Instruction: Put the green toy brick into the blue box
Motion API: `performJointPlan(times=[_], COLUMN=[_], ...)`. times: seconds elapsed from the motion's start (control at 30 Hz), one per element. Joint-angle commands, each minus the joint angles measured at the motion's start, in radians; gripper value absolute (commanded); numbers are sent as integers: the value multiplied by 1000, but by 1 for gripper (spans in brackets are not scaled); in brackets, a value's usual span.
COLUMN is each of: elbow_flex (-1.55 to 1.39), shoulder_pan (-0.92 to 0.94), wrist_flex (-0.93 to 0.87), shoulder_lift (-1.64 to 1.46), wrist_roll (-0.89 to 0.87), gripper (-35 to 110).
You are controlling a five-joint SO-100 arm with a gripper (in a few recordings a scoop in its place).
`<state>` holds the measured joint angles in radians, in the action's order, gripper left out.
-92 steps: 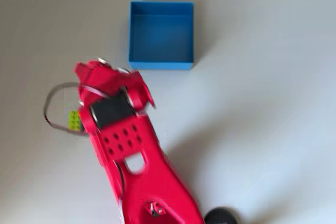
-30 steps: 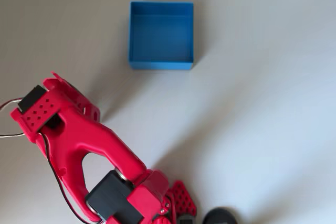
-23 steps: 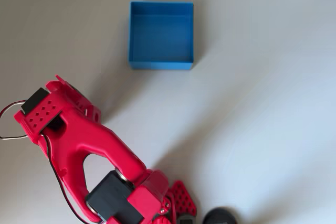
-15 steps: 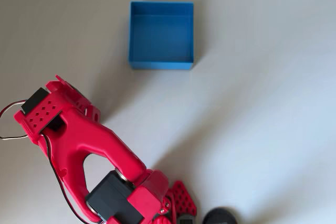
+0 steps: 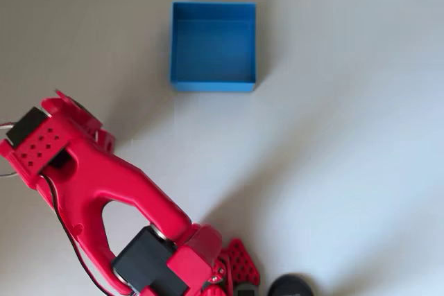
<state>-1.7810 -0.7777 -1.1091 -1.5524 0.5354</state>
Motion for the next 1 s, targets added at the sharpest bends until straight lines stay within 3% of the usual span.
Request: performJointPlan(times=[0.0, 0.43, 0.97], elbow_flex=[181, 341, 448], shoulder_pan=[-15, 80, 512], wrist_flex=[-23, -49, -21], shoulder_lift=[-41, -135, -156], wrist_roll=[-58, -118, -152], gripper=[0, 0, 0])
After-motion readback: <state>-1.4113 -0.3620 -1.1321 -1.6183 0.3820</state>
